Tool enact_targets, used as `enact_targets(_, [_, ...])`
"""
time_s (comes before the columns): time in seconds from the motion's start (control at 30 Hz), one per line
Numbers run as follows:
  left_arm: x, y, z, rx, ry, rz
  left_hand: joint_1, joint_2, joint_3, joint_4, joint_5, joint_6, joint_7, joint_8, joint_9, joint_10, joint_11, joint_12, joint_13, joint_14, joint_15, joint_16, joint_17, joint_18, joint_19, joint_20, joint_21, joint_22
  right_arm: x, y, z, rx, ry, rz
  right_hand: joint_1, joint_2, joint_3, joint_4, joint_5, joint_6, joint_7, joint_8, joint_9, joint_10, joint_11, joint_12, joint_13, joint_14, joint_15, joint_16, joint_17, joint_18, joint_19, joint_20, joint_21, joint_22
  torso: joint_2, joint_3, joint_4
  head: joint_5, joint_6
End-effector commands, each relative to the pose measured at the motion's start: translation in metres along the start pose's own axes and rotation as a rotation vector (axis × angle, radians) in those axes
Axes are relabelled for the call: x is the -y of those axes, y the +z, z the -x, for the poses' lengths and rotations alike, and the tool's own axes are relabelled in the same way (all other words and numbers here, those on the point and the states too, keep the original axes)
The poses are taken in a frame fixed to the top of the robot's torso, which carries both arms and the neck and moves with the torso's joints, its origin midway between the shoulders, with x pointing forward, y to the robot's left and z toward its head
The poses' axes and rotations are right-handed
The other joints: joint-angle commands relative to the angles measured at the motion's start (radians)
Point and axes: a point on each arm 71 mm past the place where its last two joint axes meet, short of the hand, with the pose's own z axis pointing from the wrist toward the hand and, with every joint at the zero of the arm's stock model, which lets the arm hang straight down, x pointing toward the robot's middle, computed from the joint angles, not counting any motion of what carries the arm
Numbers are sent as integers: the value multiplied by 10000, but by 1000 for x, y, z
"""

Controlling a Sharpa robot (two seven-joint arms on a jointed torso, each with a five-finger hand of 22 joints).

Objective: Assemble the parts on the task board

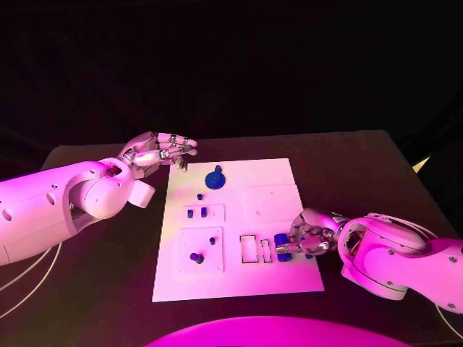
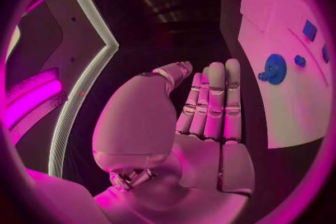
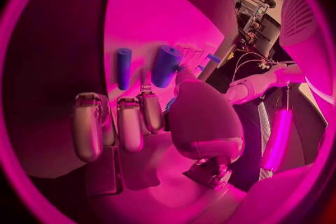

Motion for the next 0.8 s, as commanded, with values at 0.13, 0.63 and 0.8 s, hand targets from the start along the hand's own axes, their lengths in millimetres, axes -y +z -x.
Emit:
enact_targets(0.13, [1, 0, -2, -133, -142, -46, -242, 105, -11, 281, -7, -80, 14, -34, 14, -97, 9, 81, 18, -58, 40, 37, -15, 143, 140, 18, -156, -84, 2, 6, -17, -640, -871, -605, 86, 347, -302, -31, -144, 210, -127, 102, -97, 145, -111, -6, 351, 682, -141, 70, 883, -165, 719, -108, 158, 2362, 8, 0, 4, 1, 11])
enact_targets(0.63, [1, -1, -1, -166, -154, -12, -242, 122, -6, 307, 2, -81, 6, -32, 18, -106, 3, 93, 20, -61, 38, 42, -16, 145, 152, 19, -183, -103, -1, 2, -15, -50, 18, -586, 2376, 726, -144, -174, 1382, 489, -321, 155, -77, 329, -293, -5, 648, 733, -293, 165, 1161, -209, 783, -245, 398, 2419, -7, 6, -1, 26, 7])
enact_targets(0.8, [0, -1, -2, -184, -159, 10, -242, 122, -6, 307, 2, -81, 6, -32, 18, -106, 3, 93, 20, -61, 38, 42, -16, 145, 152, 19, -183, -103, -7, -4, -7, 148, 837, -444, 2463, 780, -29, -76, 1433, 576, -342, 160, -85, 351, -314, -2, 678, 742, -311, 180, 1204, -223, 805, -265, 470, 2437, -3, -3, -8, 22, 31])
